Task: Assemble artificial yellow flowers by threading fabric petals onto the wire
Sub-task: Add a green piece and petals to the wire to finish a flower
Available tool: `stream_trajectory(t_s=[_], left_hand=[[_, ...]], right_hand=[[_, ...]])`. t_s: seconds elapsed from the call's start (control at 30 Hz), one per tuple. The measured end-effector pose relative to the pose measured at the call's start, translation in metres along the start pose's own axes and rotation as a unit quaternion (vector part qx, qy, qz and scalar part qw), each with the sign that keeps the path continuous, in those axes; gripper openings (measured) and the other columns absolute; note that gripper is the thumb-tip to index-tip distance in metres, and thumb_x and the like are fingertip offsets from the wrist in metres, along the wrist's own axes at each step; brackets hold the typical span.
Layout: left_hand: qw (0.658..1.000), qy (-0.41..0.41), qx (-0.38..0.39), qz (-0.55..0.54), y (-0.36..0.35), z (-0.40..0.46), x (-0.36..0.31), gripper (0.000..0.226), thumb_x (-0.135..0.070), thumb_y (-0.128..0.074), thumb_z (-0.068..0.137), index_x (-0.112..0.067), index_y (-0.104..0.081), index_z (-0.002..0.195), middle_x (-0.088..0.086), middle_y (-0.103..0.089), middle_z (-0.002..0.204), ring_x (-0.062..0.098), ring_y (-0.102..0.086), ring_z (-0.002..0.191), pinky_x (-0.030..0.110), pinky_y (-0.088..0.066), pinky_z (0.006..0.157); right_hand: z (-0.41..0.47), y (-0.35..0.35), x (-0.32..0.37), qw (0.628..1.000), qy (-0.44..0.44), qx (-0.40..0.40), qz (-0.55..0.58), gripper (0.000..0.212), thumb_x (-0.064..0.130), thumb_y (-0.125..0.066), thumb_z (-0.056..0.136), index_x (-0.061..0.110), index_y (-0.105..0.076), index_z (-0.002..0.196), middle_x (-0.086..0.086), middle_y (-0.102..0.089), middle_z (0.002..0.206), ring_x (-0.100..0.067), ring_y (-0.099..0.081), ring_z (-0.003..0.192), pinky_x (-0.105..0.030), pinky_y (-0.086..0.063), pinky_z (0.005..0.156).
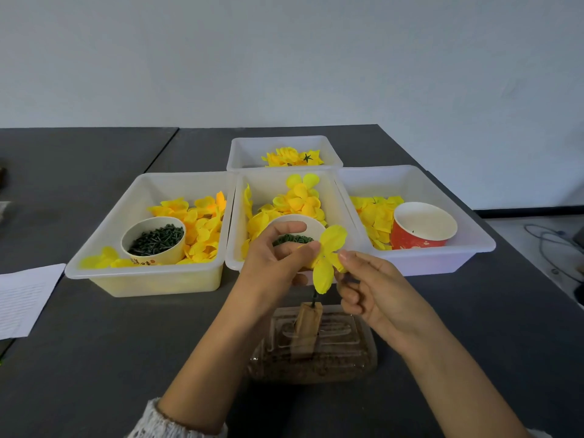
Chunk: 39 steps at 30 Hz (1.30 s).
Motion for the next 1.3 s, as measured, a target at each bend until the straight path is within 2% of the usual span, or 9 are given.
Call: stream_trajectory(t_s=[0.2,0.43,0.67,0.8,0.9,0.97,1.1,1.23,1.3], left_hand=[[0.999,0.024,0.009,-0.044,0.001,0.000,0.003,0.035,-0.012,-0.068,0.089,-0.012,-0.057,0.122,0.013,-0.067,0.083,0.026,-0.056,0.072,0.028,-0.050,0.060],[0.998,0.051,-0.006,-0.036,0.007,-0.002,0.014,0.038,-0.011,-0.069,0.087,-0.010,-0.056,0.123,0.014,-0.064,0.084,0.020,-0.056,0.065,0.041,-0.049,0.073],[0.988,0.044,0.001,0.147,0.019,-0.010,0.030,0.032,-0.013,-0.070,0.089,-0.024,-0.054,0.115,0.013,-0.066,0.082,0.015,-0.060,0.066,0.021,-0.046,0.056],[0.979,0.035,0.010,0.202,0.023,-0.012,0.036,0.029,-0.015,-0.070,0.089,-0.024,-0.052,0.110,0.019,-0.065,0.083,0.020,-0.062,0.072,0.035,-0.049,0.069],[0.967,0.032,0.024,0.250,0.023,-0.013,0.035,0.023,-0.018,-0.068,0.091,-0.025,-0.055,0.108,0.008,-0.063,0.079,0.020,-0.060,0.074,0.045,-0.051,0.079],[0.948,-0.019,0.017,0.318,0.022,-0.017,0.033,0.019,-0.022,-0.064,0.093,-0.027,-0.056,0.110,-0.003,-0.065,0.088,0.011,-0.062,0.083,0.040,-0.051,0.082],[0.910,-0.208,0.011,0.357,0.015,-0.029,0.020,0.026,-0.042,-0.057,0.096,-0.033,-0.057,0.120,-0.021,-0.058,0.118,-0.001,-0.050,0.119,0.016,-0.041,0.090],[0.931,-0.188,0.046,0.310,-0.003,-0.021,0.029,0.008,-0.023,-0.065,0.094,-0.023,-0.066,0.102,-0.014,-0.068,0.095,0.004,-0.063,0.097,0.022,-0.049,0.081],[0.942,-0.153,0.061,0.292,-0.010,-0.018,0.039,0.008,-0.010,-0.061,0.094,-0.016,-0.066,0.095,-0.011,-0.065,0.079,0.004,-0.063,0.079,0.018,-0.048,0.073]], right_hand=[[0.004,0.000,0.000,0.997,0.032,0.047,0.059,0.030,0.032,-0.066,0.076,0.011,-0.072,0.097,-0.010,-0.070,0.089,-0.015,-0.065,0.070,-0.024,-0.047,0.046],[0.009,0.003,-0.014,0.998,-0.032,0.023,0.038,0.039,0.032,-0.070,0.070,0.007,-0.068,0.101,-0.014,-0.071,0.092,-0.019,-0.065,0.071,-0.026,-0.048,0.046],[0.005,0.013,-0.031,0.995,-0.058,-0.022,-0.080,0.020,0.021,-0.066,0.089,0.003,-0.068,0.079,0.002,-0.053,0.055,-0.008,-0.042,0.045,-0.022,-0.033,0.037],[0.005,0.016,-0.035,0.986,-0.064,-0.026,-0.149,0.029,0.026,-0.067,0.089,0.005,-0.063,0.070,-0.004,-0.047,0.051,-0.012,-0.041,0.043,-0.024,-0.036,0.039],[0.004,0.018,-0.033,0.974,-0.071,-0.016,-0.216,0.033,0.034,-0.064,0.090,0.007,-0.061,0.071,-0.005,-0.049,0.048,-0.015,-0.043,0.042,-0.026,-0.039,0.042],[0.002,0.020,-0.026,0.957,-0.066,-0.013,-0.282,0.035,0.043,-0.060,0.090,0.010,-0.063,0.079,-0.003,-0.053,0.050,-0.014,-0.046,0.043,-0.025,-0.040,0.045],[0.005,0.025,0.002,0.902,0.014,-0.095,-0.420,0.025,0.054,-0.053,0.088,0.030,-0.056,0.092,0.006,-0.065,0.084,-0.004,-0.055,0.056,-0.018,-0.042,0.051],[0.042,0.006,0.031,0.857,0.192,-0.154,-0.453,0.015,0.037,-0.057,0.092,0.030,-0.054,0.079,0.011,-0.062,0.080,-0.002,-0.054,0.063,-0.019,-0.038,0.056],[0.073,-0.012,0.034,0.816,0.235,-0.115,-0.516,0.013,0.022,-0.056,0.092,0.022,-0.060,0.079,0.005,-0.063,0.077,-0.008,-0.056,0.067,-0.026,-0.042,0.060]])
Point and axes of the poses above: each hand's wrist, its own z-axis towards the middle knuckle, its own y-axis out of the back of the hand, x = y × z, the point moved 1 cm from there along z, towards the middle knuckle
